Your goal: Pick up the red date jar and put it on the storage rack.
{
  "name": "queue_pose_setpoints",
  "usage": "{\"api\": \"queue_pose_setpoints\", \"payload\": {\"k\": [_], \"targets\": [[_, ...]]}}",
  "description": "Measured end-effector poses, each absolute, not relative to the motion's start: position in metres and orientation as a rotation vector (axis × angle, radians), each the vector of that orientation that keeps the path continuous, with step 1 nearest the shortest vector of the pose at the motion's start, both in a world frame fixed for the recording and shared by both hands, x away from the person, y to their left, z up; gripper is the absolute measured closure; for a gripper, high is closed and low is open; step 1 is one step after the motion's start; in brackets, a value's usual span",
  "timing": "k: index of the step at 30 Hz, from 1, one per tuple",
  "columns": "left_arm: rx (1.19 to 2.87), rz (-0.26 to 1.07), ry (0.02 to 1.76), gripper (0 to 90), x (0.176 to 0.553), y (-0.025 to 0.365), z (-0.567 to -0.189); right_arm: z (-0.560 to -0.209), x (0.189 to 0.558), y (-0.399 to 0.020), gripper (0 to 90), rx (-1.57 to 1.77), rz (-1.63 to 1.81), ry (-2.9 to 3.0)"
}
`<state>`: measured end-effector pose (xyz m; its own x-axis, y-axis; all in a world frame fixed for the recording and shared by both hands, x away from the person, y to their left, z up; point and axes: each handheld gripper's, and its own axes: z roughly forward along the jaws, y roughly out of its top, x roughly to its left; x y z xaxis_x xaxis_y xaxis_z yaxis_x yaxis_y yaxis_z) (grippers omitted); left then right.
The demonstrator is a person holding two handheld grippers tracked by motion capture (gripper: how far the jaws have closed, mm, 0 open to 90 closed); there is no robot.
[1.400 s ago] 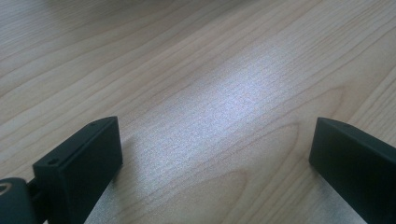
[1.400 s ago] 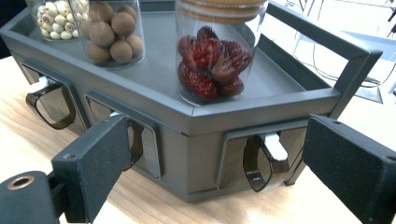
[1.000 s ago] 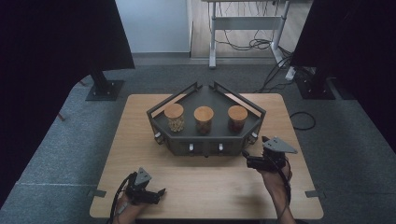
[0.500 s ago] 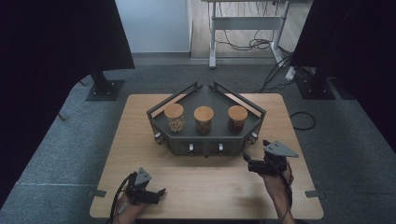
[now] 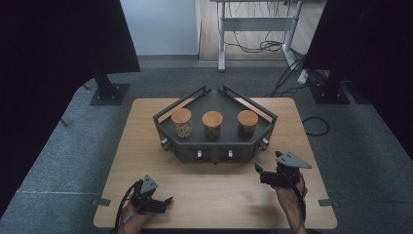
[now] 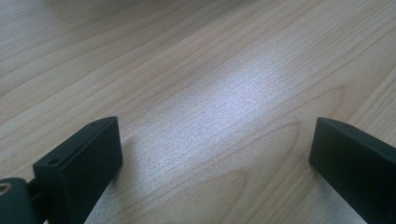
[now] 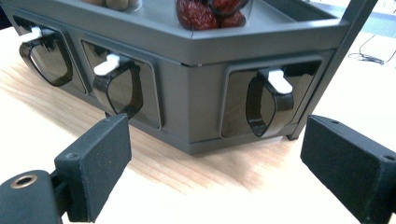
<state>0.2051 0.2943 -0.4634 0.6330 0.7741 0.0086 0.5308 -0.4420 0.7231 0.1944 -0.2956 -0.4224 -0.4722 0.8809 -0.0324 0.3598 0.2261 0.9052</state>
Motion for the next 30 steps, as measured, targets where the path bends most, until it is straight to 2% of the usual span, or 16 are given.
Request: {"api": "queue_pose_setpoints", "payload": {"k": [30], "targets": [[2.149,0.446,1.016,2.3,0.205,0.294,-0.463,-0.438,0.193,-0.297,8.9,1.184,1.148,1.987]]}}
